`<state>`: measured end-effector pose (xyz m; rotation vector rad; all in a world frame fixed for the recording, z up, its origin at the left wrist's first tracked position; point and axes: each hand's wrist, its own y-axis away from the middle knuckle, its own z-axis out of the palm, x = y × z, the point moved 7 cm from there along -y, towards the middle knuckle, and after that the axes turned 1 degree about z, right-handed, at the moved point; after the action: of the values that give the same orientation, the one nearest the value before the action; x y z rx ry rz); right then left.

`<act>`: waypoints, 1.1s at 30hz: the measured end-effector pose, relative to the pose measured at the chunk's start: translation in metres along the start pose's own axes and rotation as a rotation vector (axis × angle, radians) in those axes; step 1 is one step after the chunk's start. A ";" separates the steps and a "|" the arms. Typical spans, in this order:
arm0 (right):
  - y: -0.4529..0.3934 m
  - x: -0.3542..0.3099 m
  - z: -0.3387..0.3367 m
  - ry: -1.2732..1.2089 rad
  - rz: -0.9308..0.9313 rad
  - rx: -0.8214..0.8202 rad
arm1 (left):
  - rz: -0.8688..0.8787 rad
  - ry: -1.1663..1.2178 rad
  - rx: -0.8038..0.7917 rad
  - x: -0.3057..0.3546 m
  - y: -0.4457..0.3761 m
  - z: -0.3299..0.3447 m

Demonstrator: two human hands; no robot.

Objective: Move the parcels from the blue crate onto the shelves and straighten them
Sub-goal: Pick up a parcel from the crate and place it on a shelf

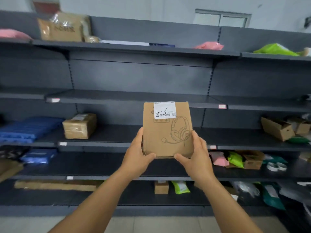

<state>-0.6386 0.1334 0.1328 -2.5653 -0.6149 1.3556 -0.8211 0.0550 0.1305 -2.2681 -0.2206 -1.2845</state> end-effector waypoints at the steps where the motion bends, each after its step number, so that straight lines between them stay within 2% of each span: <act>1: -0.006 -0.011 0.011 -0.011 -0.022 -0.018 | 0.000 -0.009 0.023 -0.002 -0.003 -0.015; 10: -0.074 -0.099 0.108 -0.075 -0.162 -0.113 | -0.047 -0.107 0.184 -0.038 -0.051 -0.135; 14: -0.119 -0.130 0.156 -0.114 -0.211 -0.126 | -0.041 -0.156 0.235 -0.062 -0.098 -0.180; 23: -0.240 -0.200 0.261 -0.068 -0.291 -0.156 | -0.063 -0.355 0.282 -0.119 -0.222 -0.267; 33: -0.324 -0.293 0.383 0.013 -0.421 -0.203 | -0.154 -0.553 0.332 -0.182 -0.316 -0.388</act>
<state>-1.1892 0.2831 0.2433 -2.3921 -1.2620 1.1814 -1.3312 0.1453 0.2529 -2.2872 -0.7559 -0.5966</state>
